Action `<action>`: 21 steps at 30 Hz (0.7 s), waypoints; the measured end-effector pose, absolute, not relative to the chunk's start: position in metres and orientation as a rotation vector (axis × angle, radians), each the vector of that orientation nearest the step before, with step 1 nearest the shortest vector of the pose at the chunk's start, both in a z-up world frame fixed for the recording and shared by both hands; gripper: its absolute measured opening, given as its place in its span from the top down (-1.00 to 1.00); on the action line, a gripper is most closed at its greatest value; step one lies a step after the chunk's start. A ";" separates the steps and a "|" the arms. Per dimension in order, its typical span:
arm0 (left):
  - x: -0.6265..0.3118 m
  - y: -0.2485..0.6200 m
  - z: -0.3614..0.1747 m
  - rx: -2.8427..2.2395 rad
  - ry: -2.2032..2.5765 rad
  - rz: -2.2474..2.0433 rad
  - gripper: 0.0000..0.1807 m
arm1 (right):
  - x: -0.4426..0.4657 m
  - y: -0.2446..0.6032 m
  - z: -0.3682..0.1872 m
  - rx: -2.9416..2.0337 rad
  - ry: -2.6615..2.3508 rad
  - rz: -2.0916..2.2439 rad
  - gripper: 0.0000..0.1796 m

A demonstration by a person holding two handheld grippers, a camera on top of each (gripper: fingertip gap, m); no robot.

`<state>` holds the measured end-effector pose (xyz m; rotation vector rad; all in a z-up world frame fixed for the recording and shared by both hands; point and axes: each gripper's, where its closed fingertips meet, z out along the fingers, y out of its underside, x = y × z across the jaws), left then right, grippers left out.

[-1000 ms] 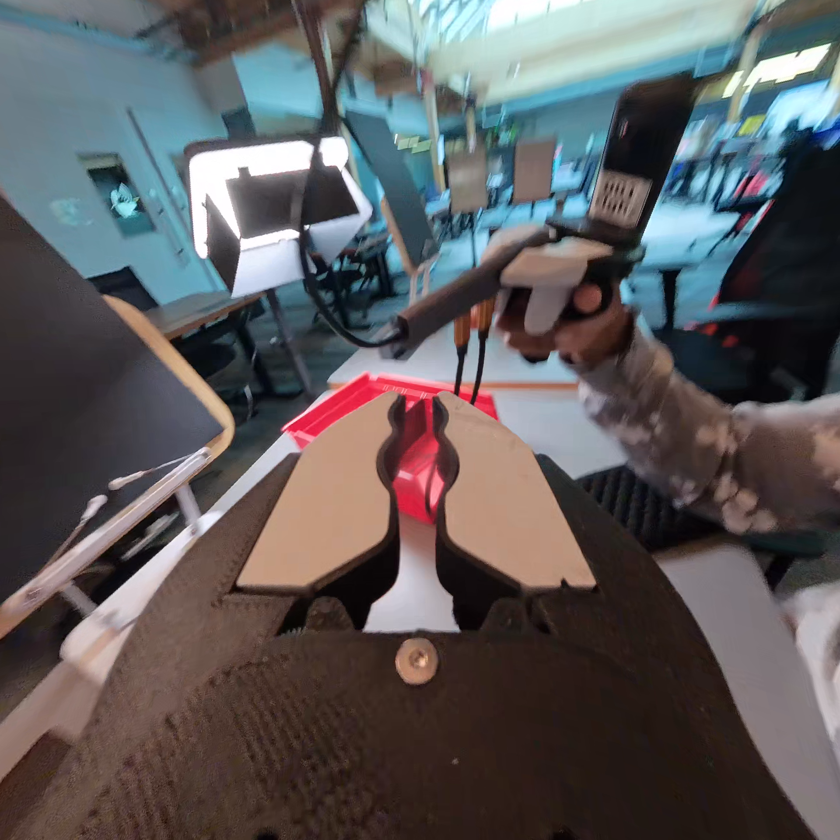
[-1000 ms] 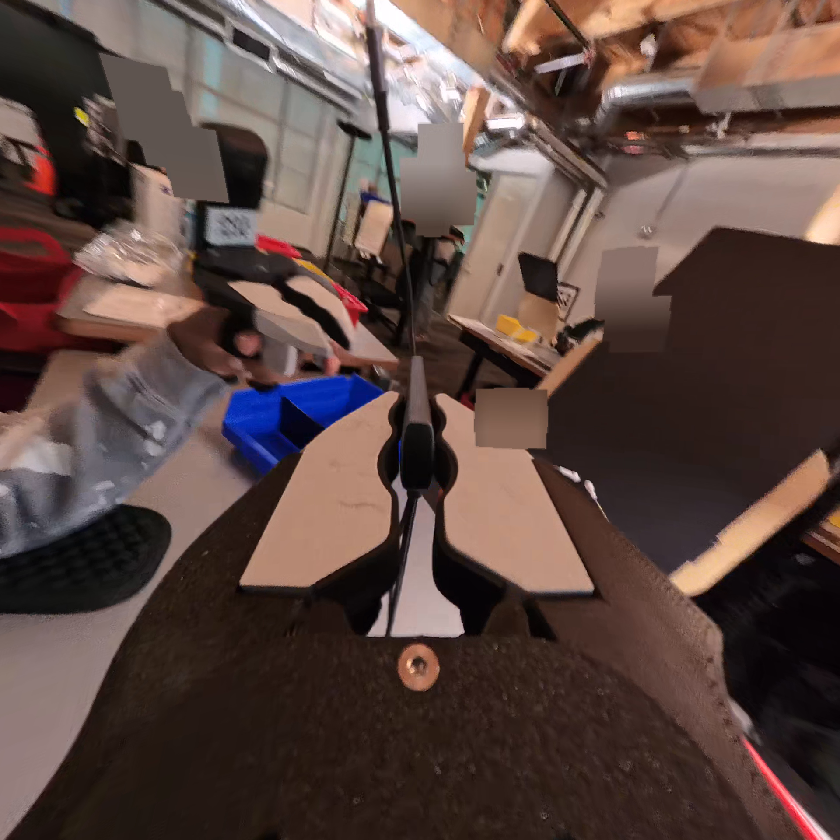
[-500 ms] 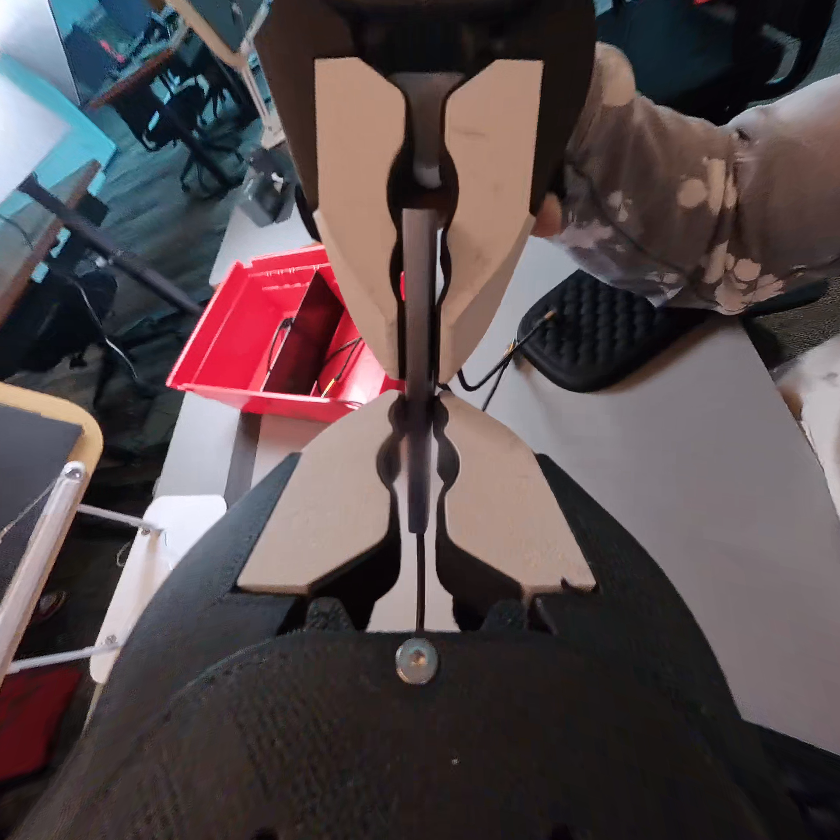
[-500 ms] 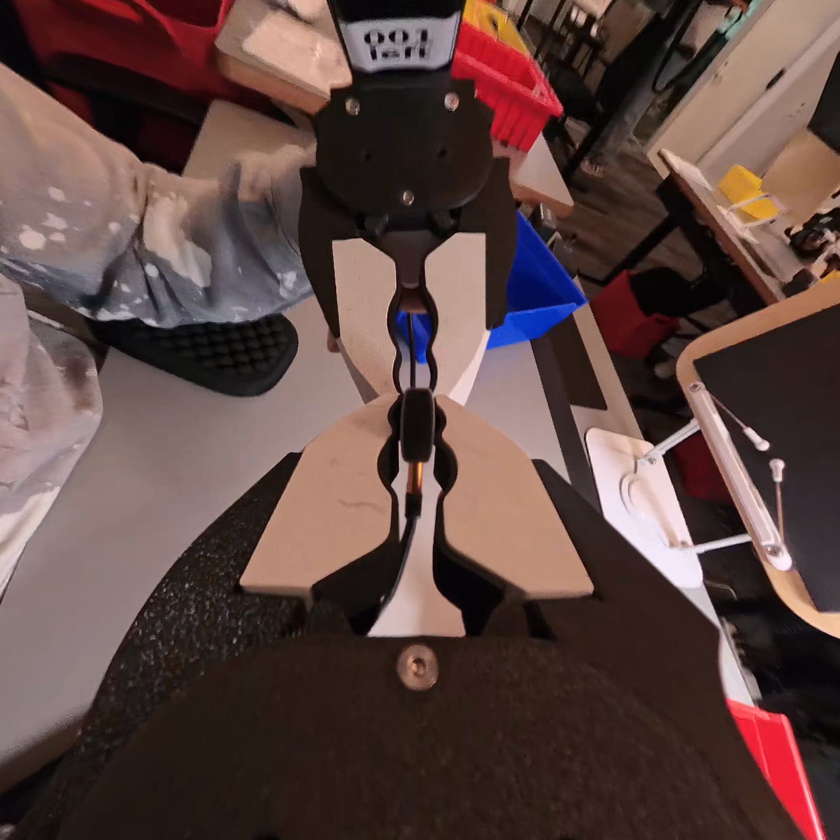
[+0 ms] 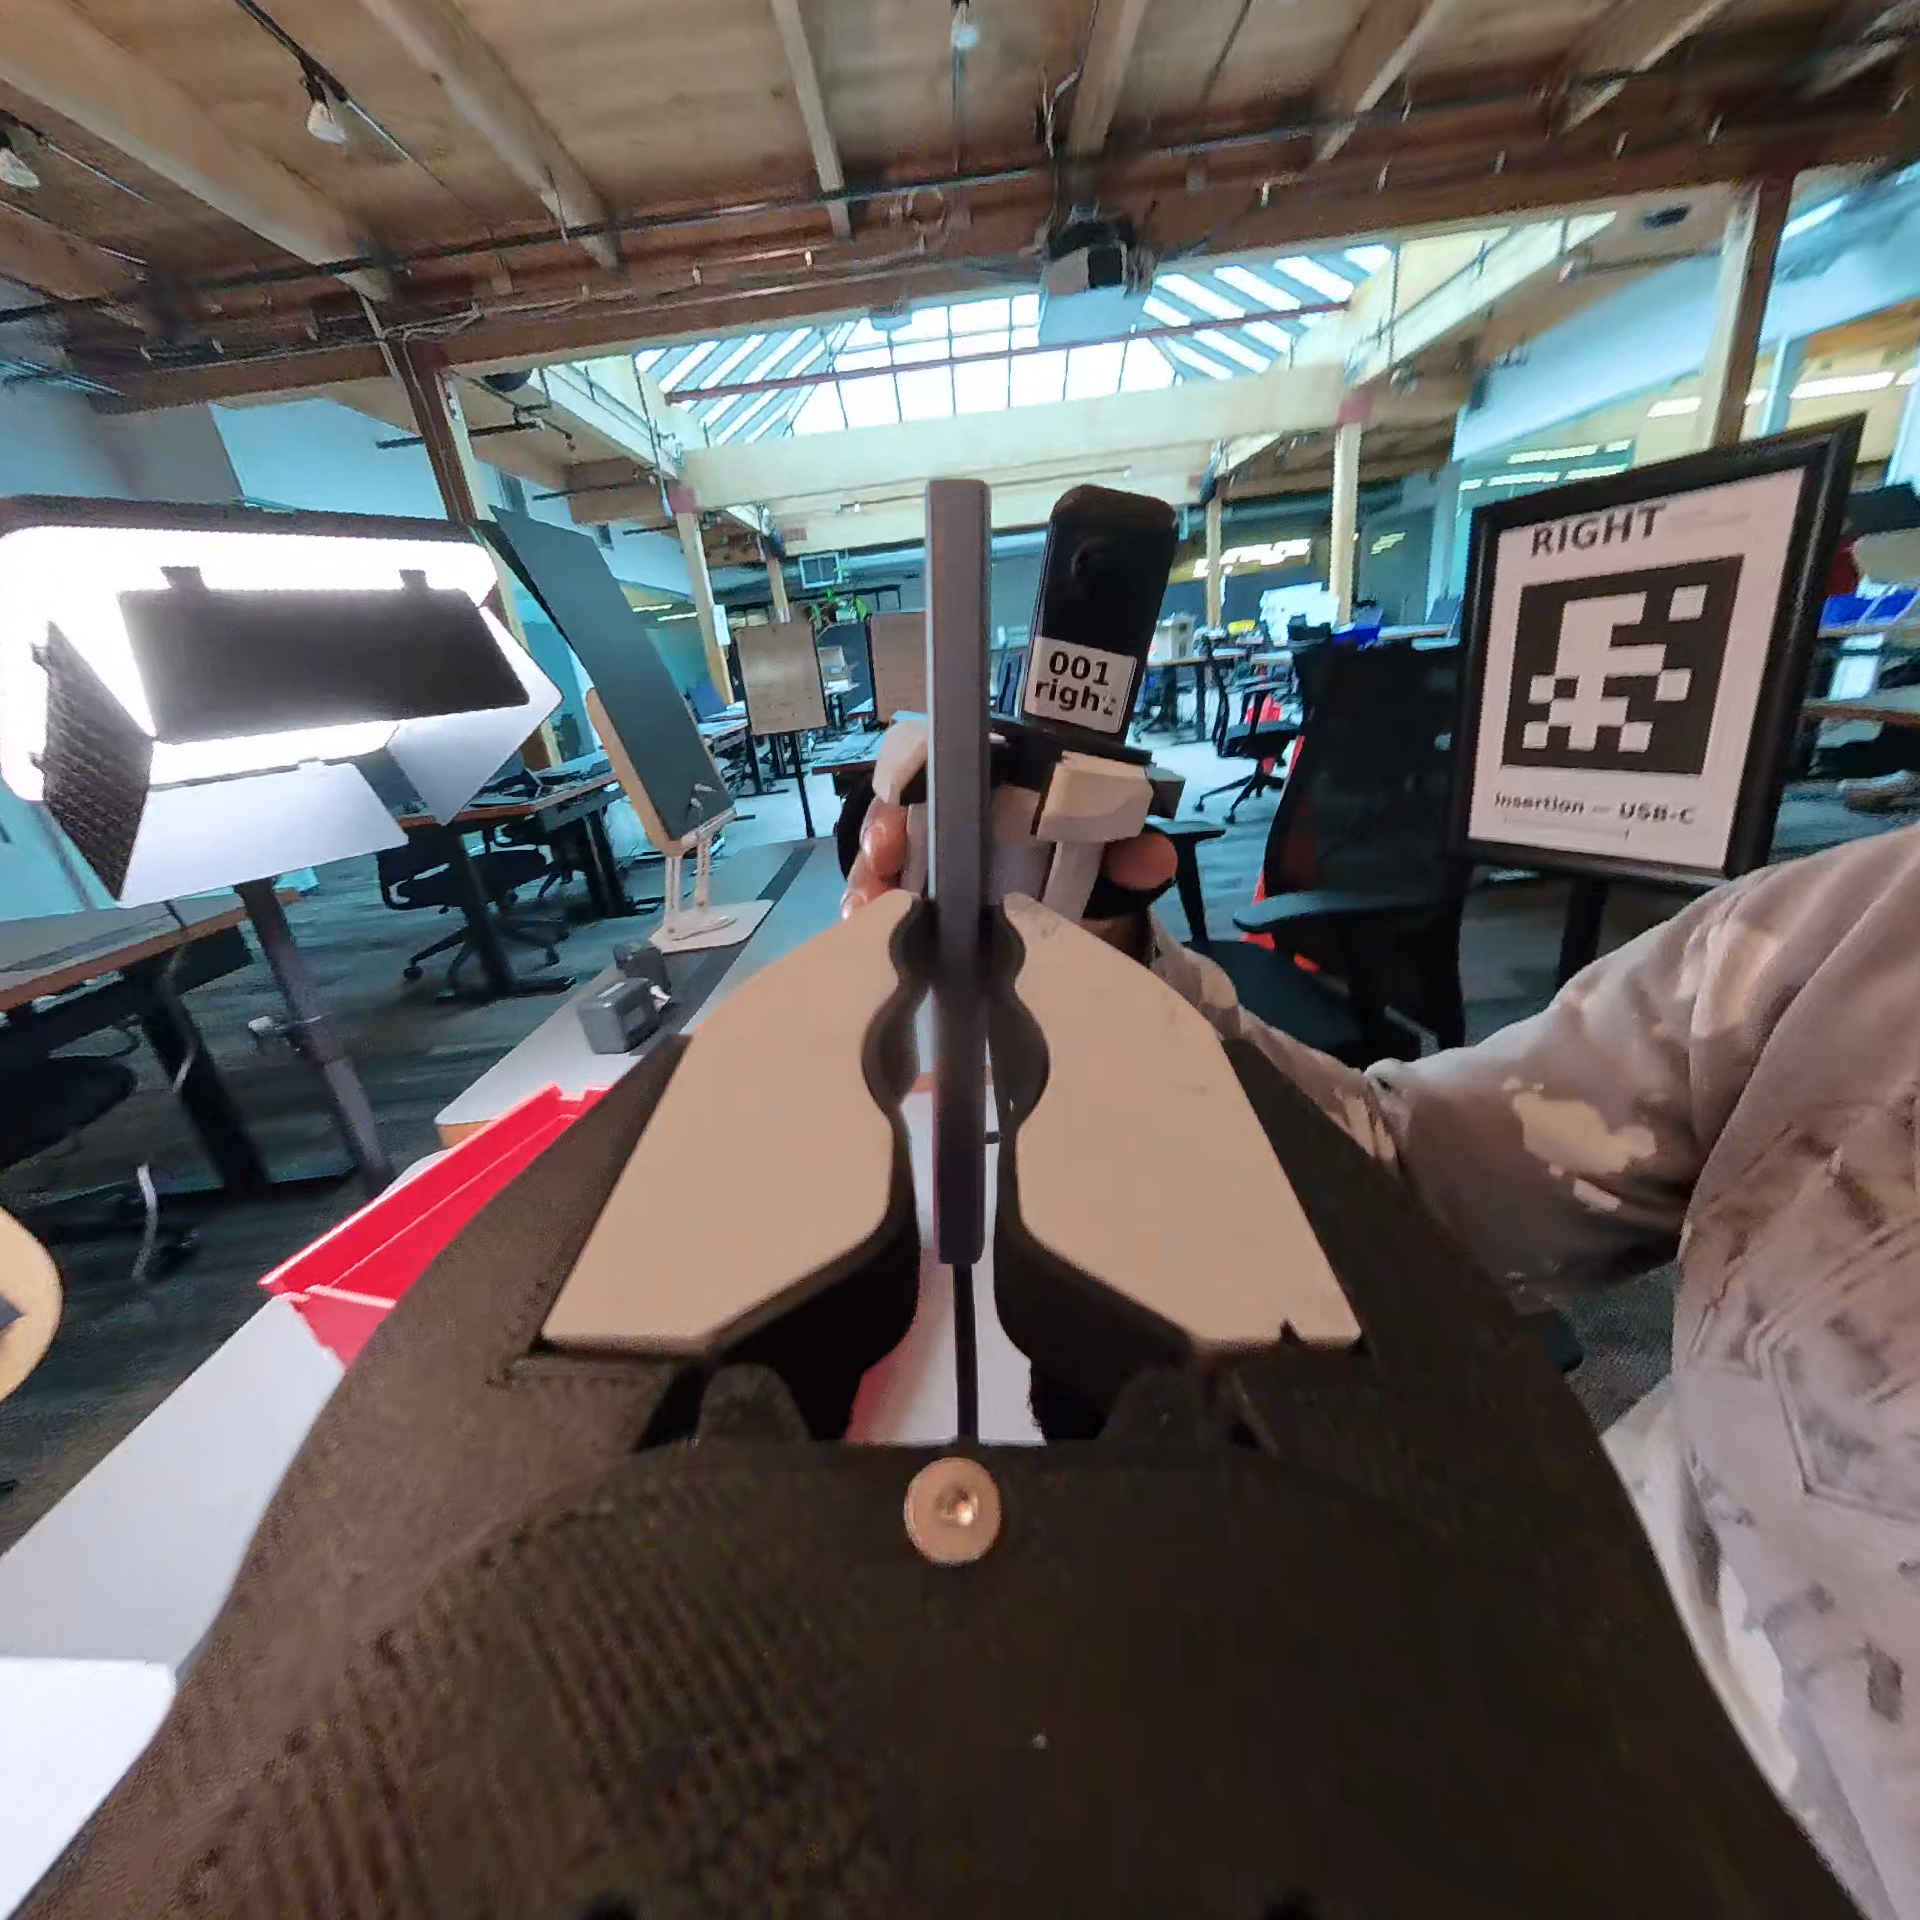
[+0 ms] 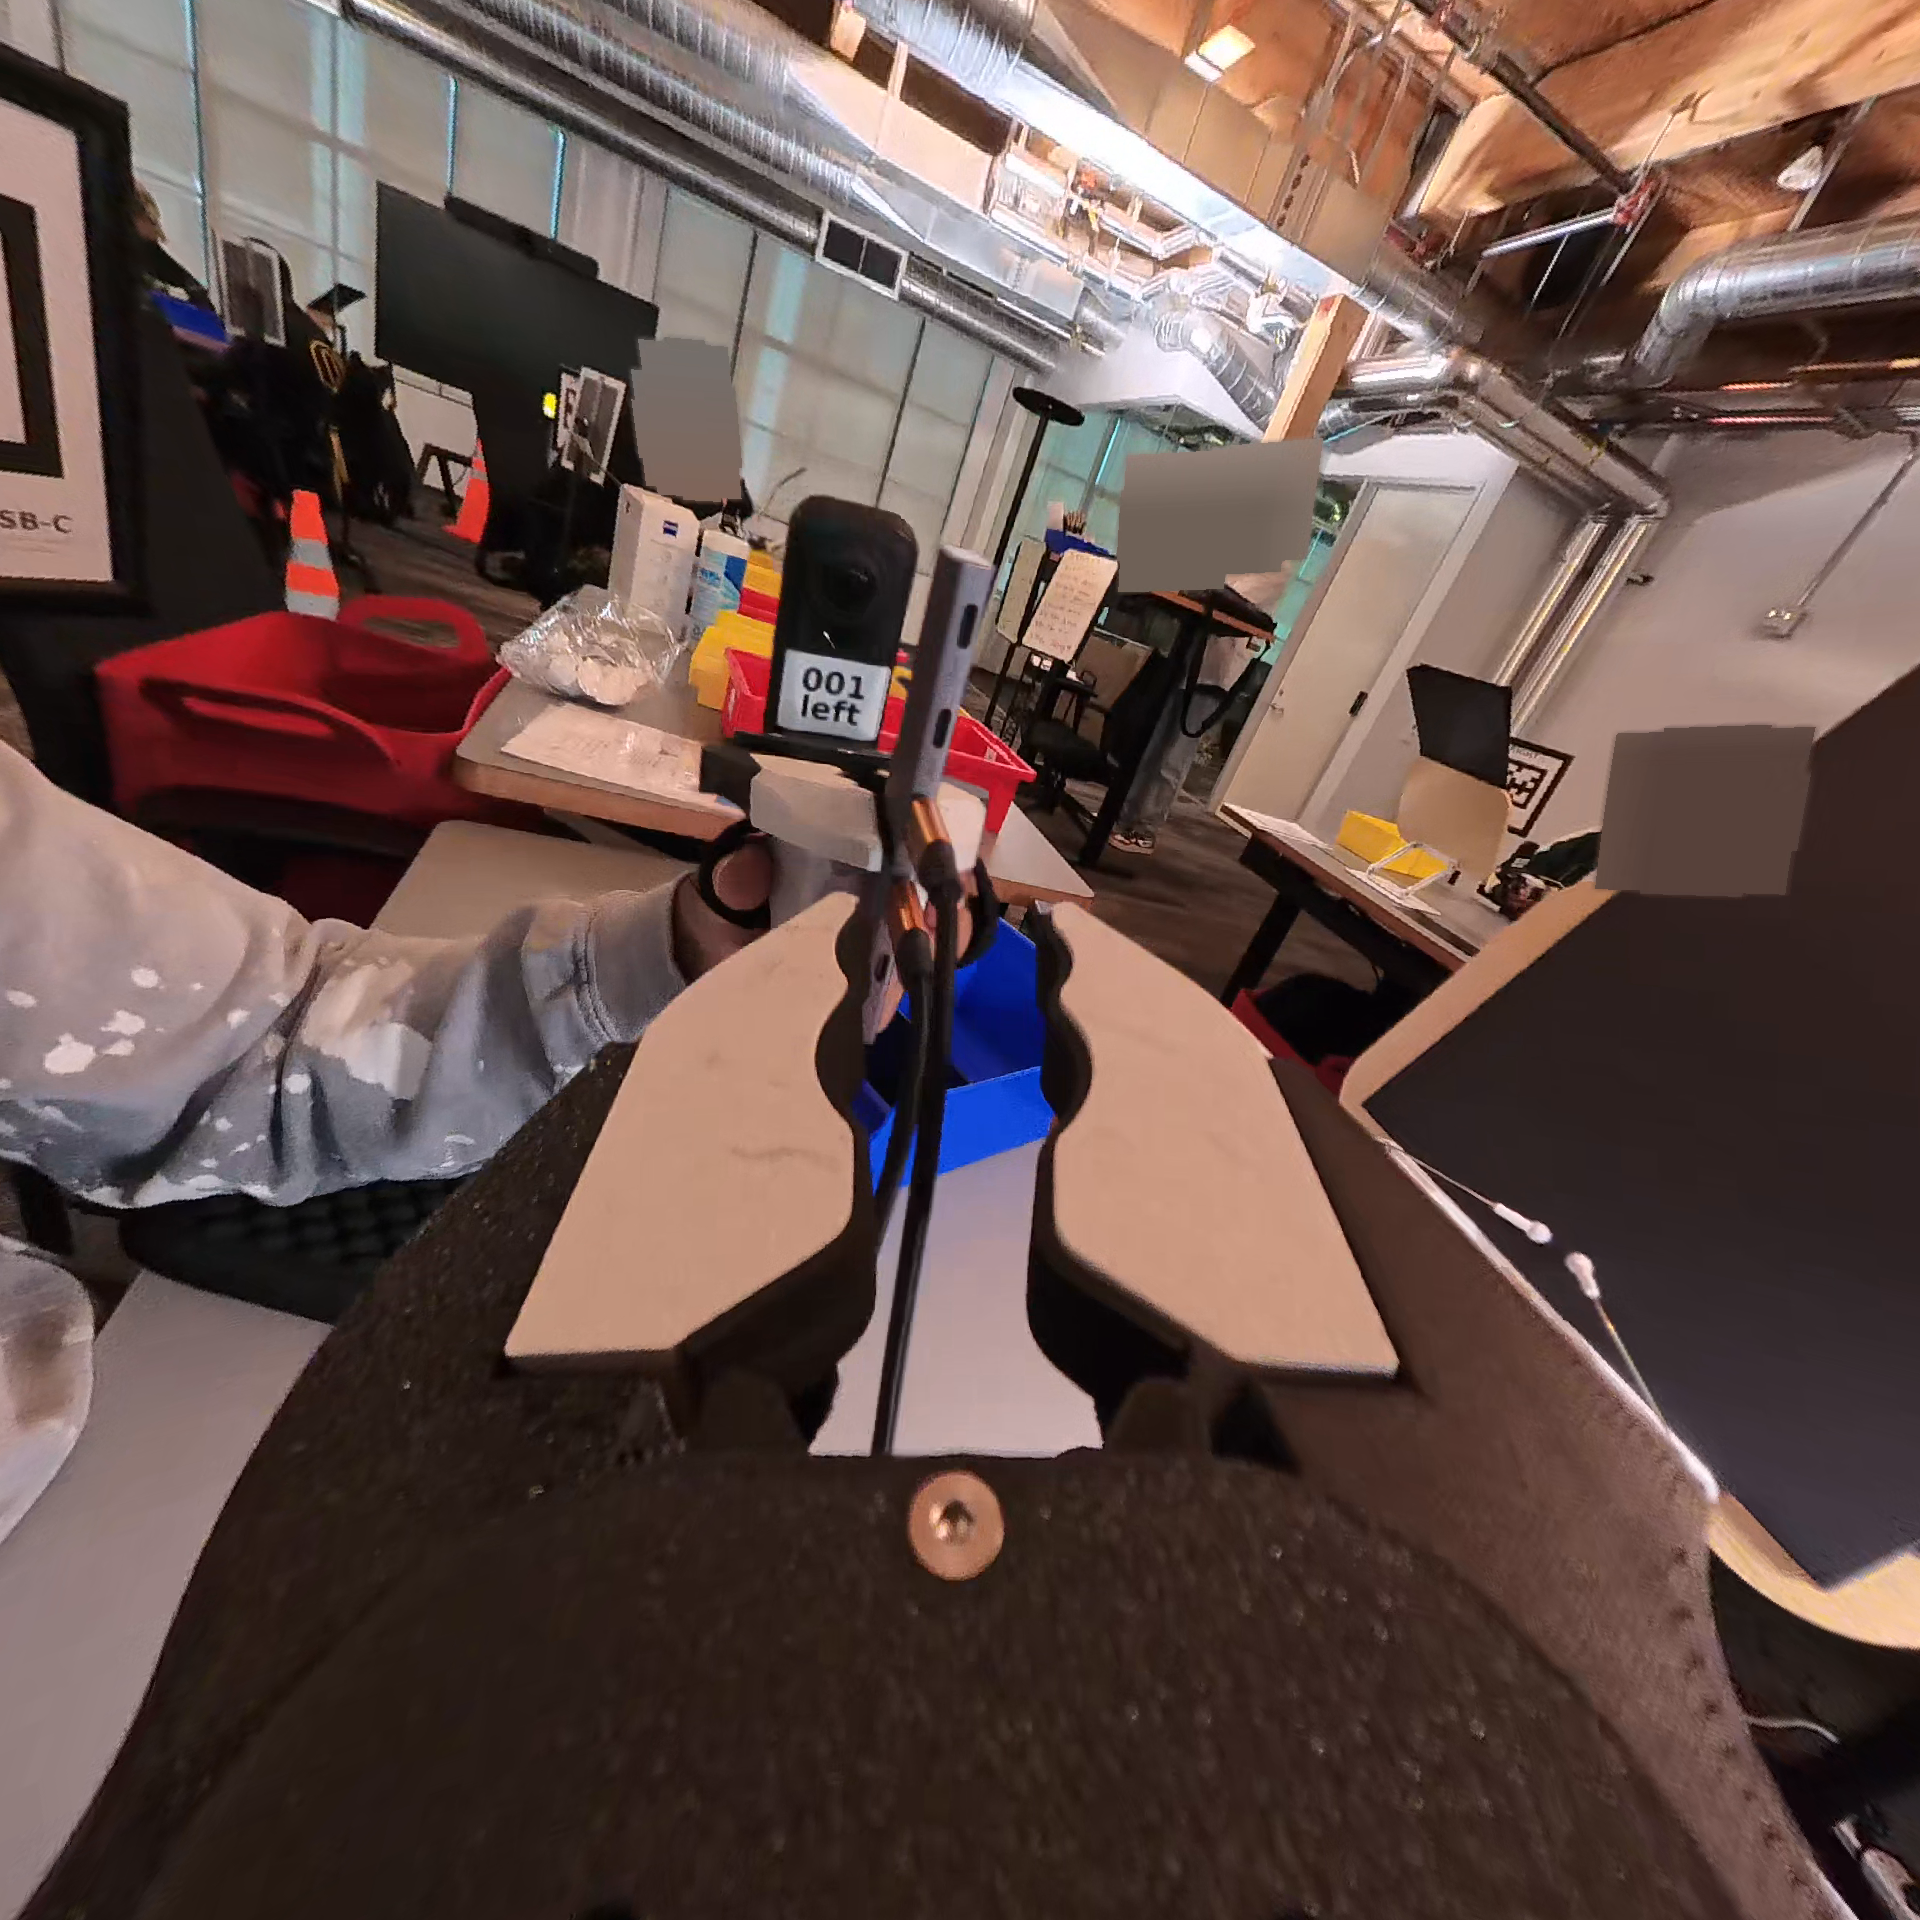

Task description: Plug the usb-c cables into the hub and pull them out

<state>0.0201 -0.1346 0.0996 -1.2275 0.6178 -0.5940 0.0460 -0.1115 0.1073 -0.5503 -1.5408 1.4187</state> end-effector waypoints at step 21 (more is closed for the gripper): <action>0.038 -0.136 0.083 -1.336 0.723 -0.527 0.85 | 0.029 -0.140 0.075 -0.553 -1.730 1.369 0.92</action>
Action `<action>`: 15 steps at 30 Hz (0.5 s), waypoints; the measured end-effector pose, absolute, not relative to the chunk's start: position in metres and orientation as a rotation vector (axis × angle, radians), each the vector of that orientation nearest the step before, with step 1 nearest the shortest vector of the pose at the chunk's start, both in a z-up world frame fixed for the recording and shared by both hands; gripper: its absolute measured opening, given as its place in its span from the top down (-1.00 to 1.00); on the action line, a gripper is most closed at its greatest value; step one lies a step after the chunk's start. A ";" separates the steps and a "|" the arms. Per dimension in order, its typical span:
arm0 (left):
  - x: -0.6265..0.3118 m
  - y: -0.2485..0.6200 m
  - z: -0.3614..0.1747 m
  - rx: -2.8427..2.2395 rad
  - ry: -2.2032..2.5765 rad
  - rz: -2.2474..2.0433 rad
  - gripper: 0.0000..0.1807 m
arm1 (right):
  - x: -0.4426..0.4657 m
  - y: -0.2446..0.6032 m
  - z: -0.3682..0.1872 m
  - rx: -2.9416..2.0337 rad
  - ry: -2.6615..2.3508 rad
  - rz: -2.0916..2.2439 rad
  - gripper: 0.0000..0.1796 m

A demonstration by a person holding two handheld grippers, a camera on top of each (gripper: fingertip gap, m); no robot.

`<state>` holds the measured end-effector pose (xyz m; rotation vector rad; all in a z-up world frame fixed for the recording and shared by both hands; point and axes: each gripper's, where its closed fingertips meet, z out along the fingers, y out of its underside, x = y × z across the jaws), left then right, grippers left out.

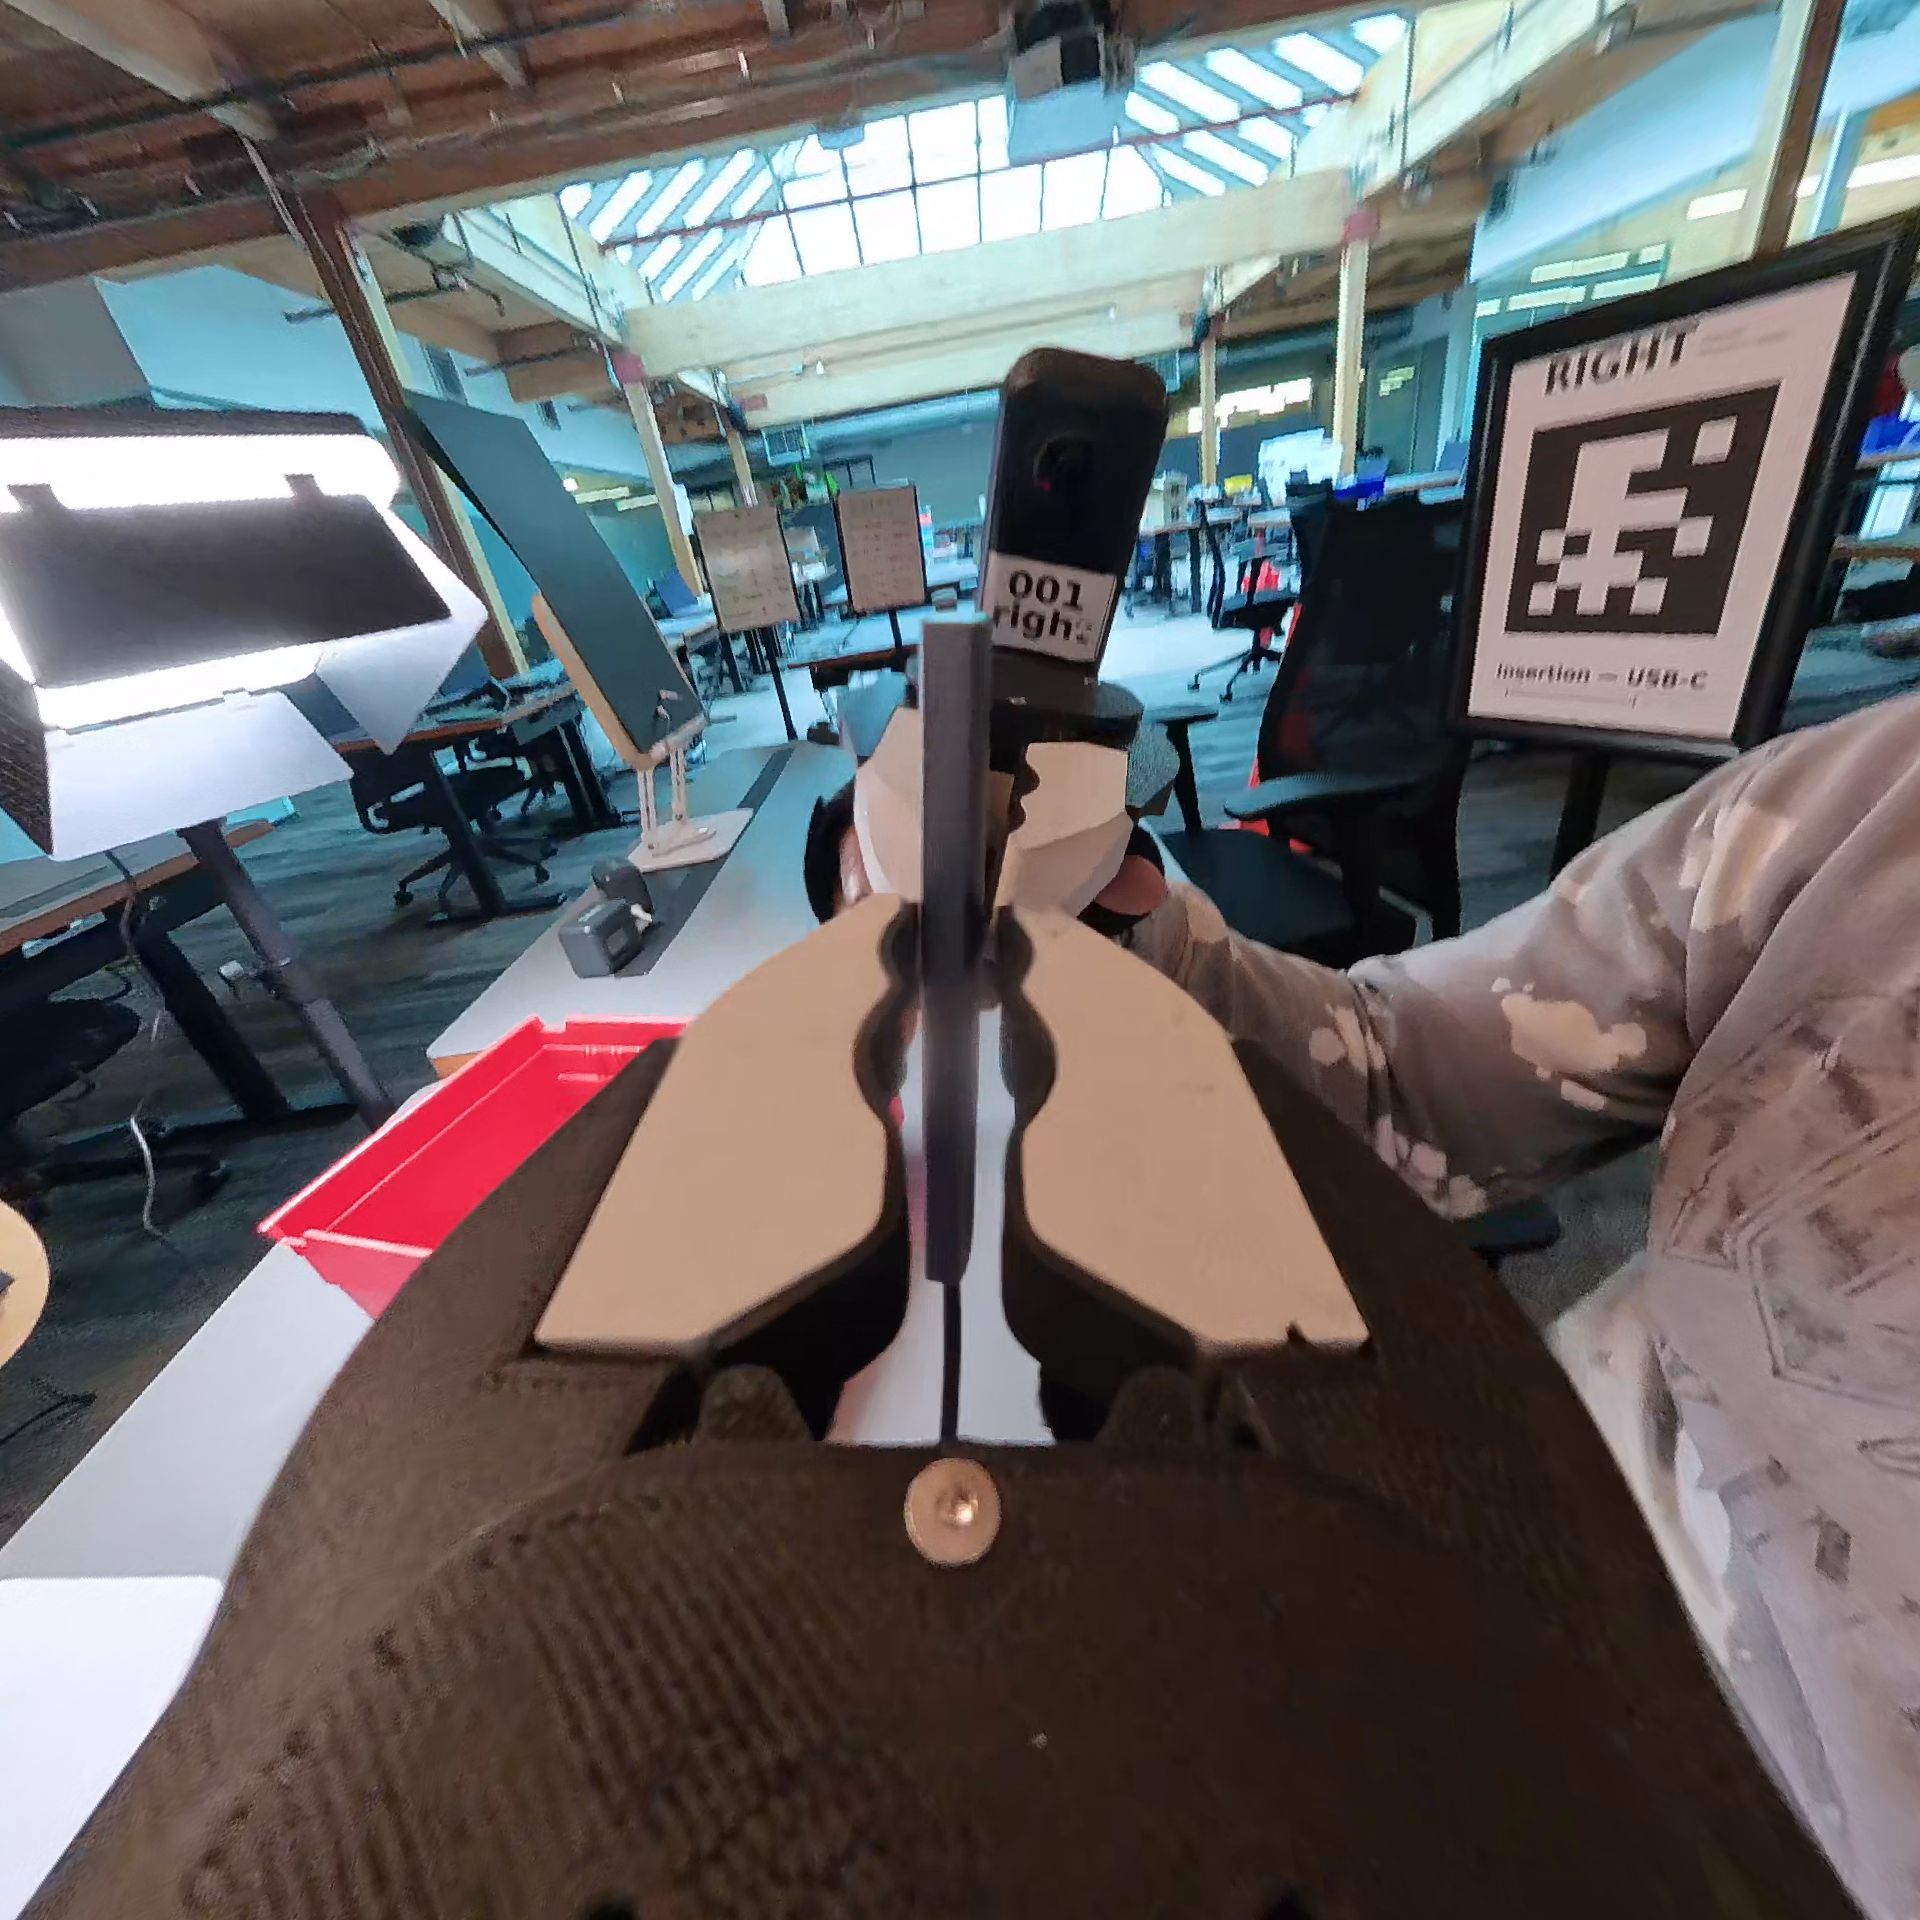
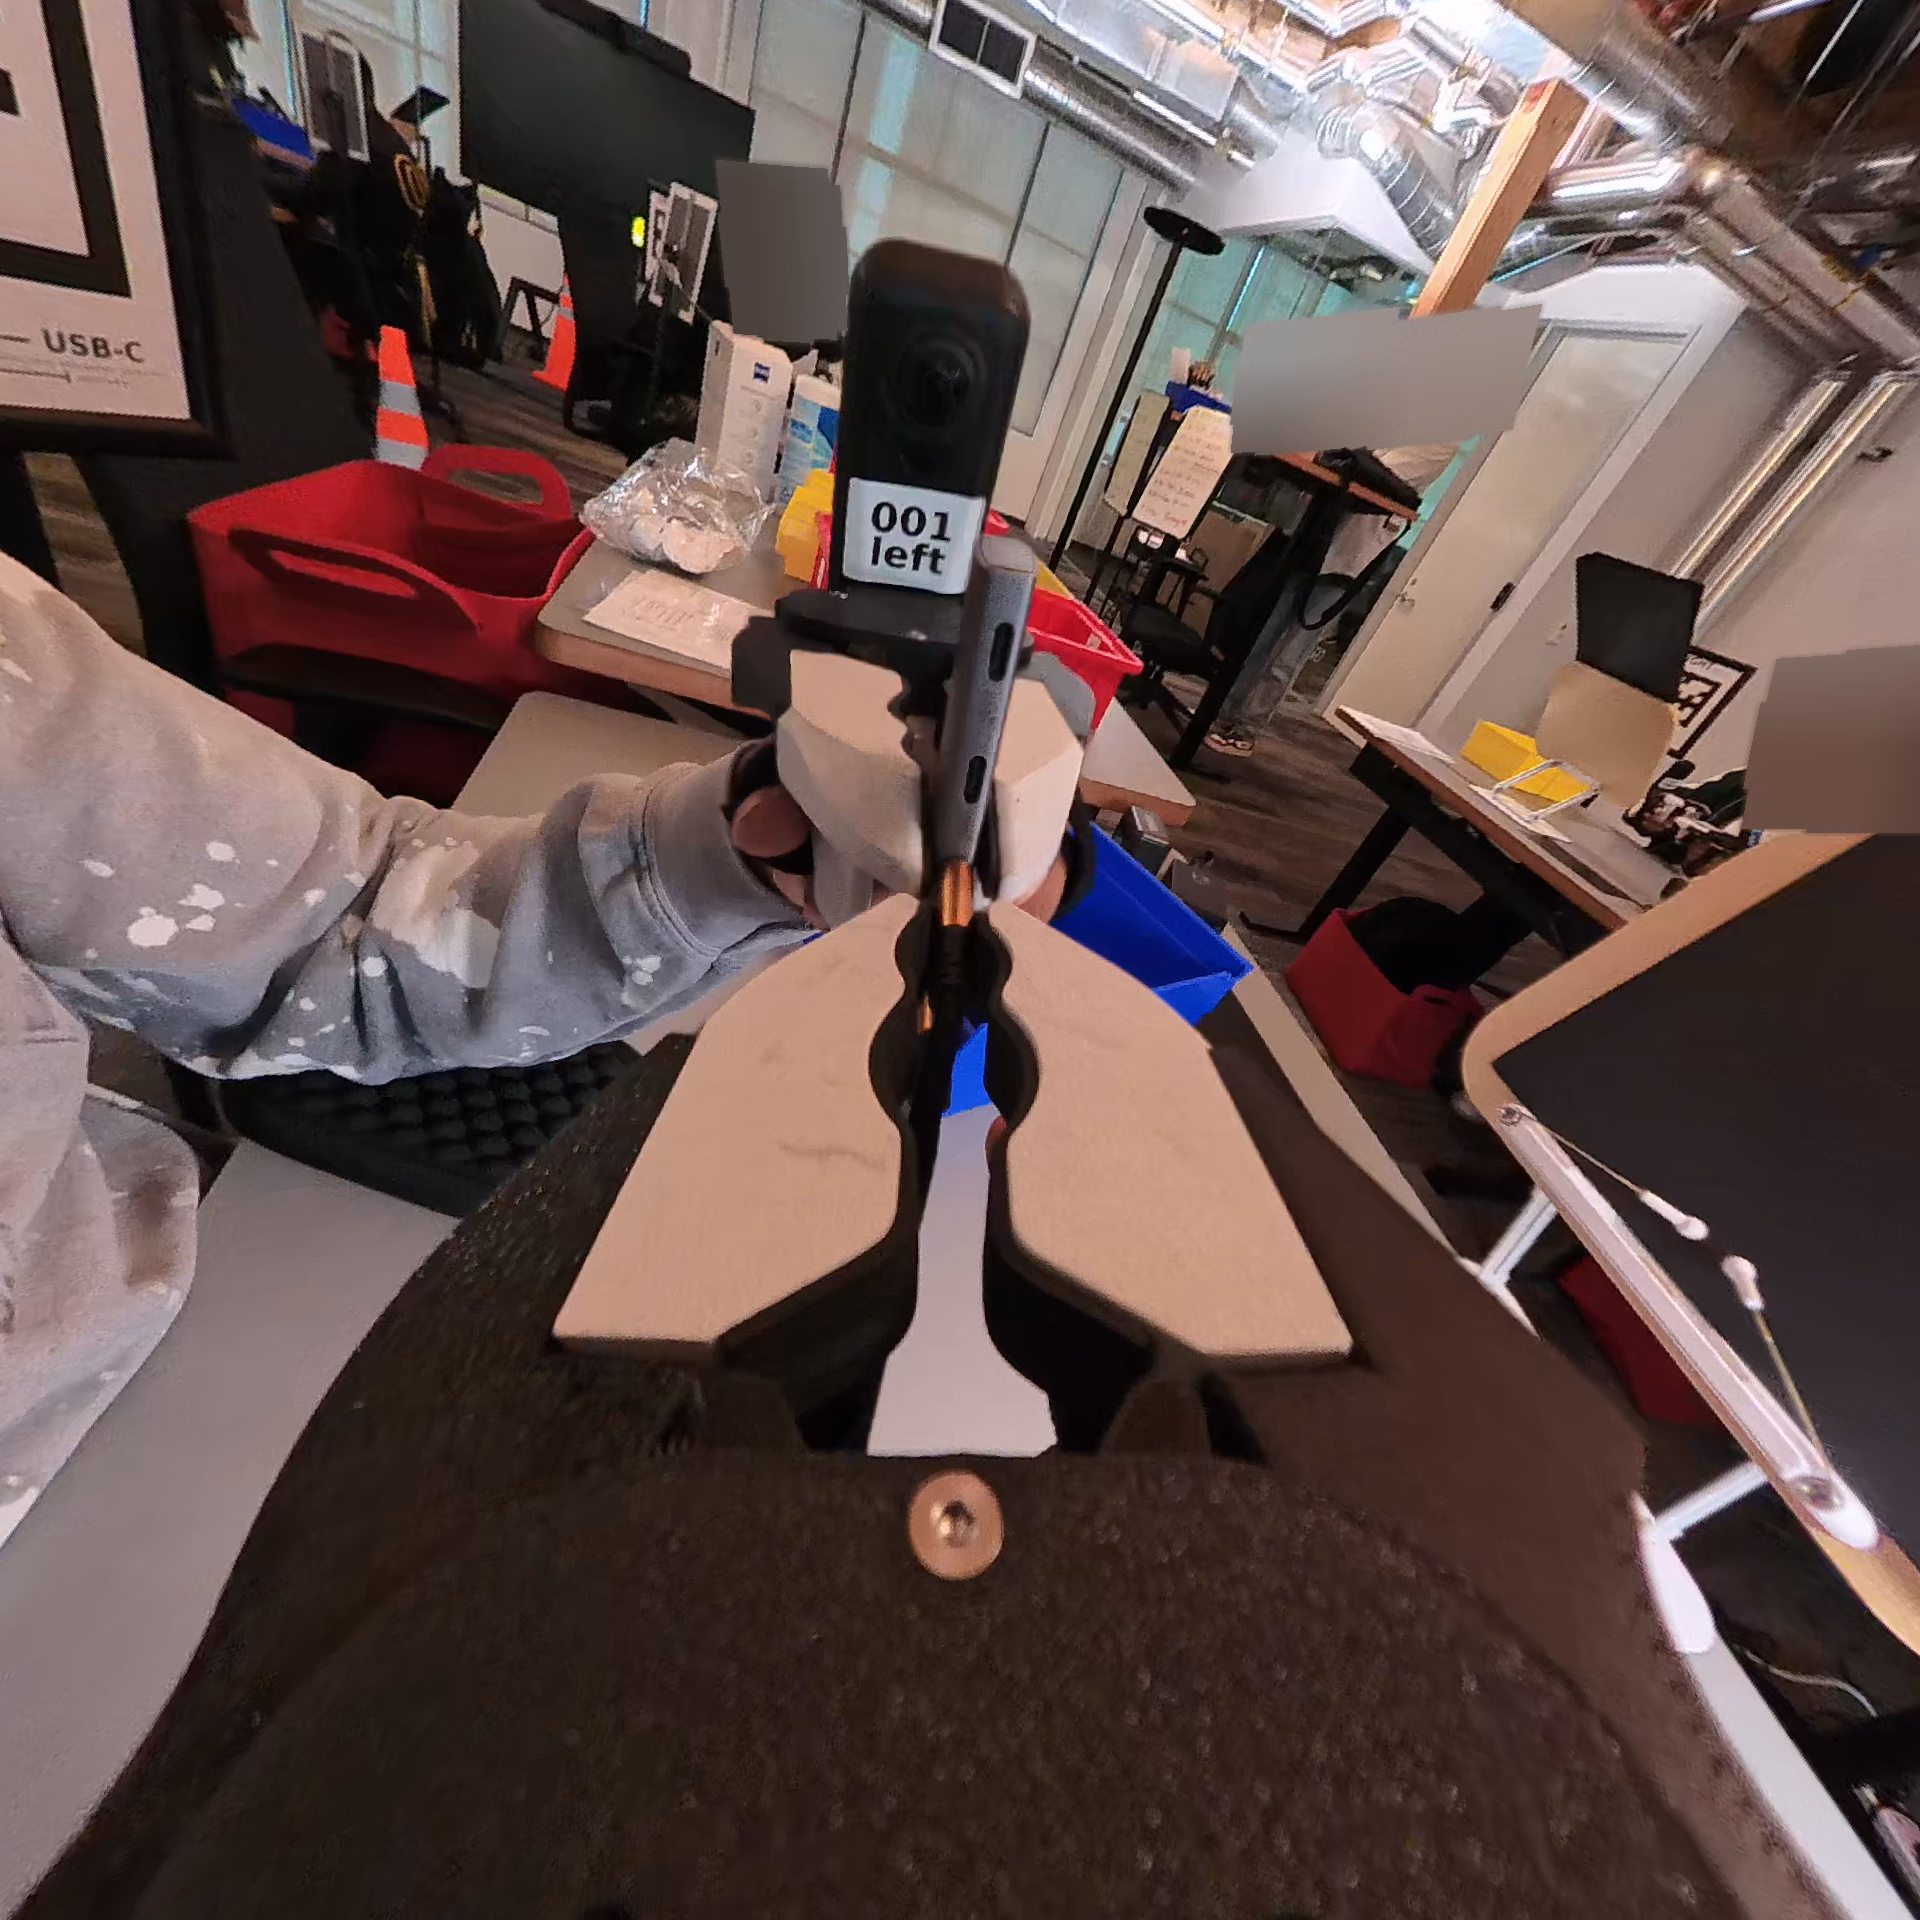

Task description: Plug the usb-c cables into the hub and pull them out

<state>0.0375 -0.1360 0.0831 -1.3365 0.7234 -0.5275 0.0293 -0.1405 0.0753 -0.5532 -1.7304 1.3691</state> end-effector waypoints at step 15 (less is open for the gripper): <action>0.014 -0.129 0.080 -1.455 0.683 -0.443 0.88 | 0.021 -0.122 0.071 -0.570 -1.707 1.407 0.92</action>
